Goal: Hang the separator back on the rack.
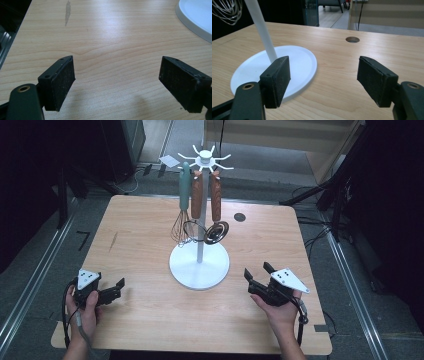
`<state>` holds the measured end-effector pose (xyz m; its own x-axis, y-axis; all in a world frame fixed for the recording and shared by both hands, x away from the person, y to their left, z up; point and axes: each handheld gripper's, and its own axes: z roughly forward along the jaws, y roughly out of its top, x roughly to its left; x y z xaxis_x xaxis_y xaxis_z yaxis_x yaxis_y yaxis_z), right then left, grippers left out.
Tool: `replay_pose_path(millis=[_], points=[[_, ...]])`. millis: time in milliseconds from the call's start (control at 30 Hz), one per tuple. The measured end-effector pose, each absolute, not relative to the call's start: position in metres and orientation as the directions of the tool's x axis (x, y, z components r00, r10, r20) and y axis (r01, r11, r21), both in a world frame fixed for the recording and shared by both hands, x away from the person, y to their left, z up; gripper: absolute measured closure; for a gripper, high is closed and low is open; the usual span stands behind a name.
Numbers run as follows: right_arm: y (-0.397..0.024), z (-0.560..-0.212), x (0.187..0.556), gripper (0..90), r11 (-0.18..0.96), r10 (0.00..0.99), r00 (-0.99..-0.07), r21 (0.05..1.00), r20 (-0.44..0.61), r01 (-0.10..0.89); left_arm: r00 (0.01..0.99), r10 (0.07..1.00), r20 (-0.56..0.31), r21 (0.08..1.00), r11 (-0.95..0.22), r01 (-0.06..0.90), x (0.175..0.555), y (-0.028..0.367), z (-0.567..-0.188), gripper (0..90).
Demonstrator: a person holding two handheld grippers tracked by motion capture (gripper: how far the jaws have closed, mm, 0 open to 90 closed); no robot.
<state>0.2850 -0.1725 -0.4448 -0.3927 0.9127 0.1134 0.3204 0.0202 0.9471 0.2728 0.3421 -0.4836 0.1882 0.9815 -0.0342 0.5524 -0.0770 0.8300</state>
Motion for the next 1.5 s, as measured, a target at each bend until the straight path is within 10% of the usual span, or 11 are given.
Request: replay_pose_path(millis=[1500], points=[[-0.308, -0.491, 0.262, 17.0, -0.114, 0.978, -0.114, 0.903, 0.176, 0.415, 0.186, 0.982, -0.037, 0.831, -0.072, 0.551, 0.273, 0.343, -0.484, 13.7]])
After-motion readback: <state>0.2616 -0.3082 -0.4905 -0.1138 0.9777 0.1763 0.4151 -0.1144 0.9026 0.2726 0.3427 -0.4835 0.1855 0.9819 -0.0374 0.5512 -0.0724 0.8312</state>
